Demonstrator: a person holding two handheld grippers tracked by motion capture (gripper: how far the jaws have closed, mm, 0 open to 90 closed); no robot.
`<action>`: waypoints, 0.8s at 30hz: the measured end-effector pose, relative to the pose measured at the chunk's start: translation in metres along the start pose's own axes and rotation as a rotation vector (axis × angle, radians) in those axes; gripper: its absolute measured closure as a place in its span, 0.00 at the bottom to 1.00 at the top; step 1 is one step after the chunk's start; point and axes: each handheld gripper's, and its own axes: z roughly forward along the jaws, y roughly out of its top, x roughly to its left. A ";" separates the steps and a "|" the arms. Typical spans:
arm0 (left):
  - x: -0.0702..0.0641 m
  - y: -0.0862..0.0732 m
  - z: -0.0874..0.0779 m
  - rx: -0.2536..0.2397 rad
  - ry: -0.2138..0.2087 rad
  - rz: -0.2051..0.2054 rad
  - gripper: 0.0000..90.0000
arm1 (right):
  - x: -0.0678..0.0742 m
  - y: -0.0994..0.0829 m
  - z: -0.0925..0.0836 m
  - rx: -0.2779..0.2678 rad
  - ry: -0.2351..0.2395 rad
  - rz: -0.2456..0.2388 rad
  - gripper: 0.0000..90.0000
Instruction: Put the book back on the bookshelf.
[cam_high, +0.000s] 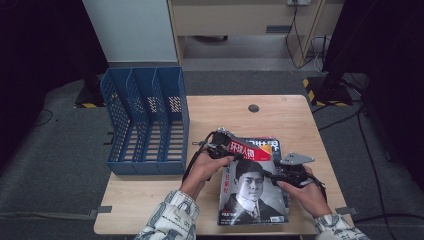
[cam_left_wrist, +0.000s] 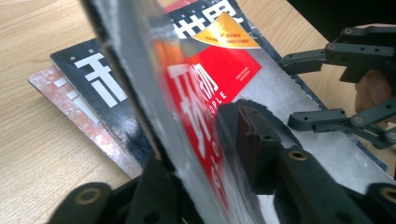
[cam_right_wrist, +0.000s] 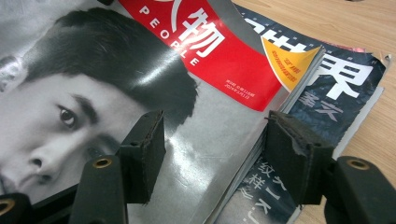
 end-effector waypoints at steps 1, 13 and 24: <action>0.000 0.000 0.000 0.000 0.000 0.000 0.82 | 0.000 0.000 0.000 0.000 0.000 0.000 0.43; -0.003 0.002 -0.011 -0.033 -0.039 0.000 0.89 | -0.004 0.001 0.008 -0.006 0.011 0.069 0.26; -0.005 0.008 -0.001 -0.017 -0.051 -0.006 0.78 | -0.002 0.003 0.010 -0.003 0.010 0.056 0.31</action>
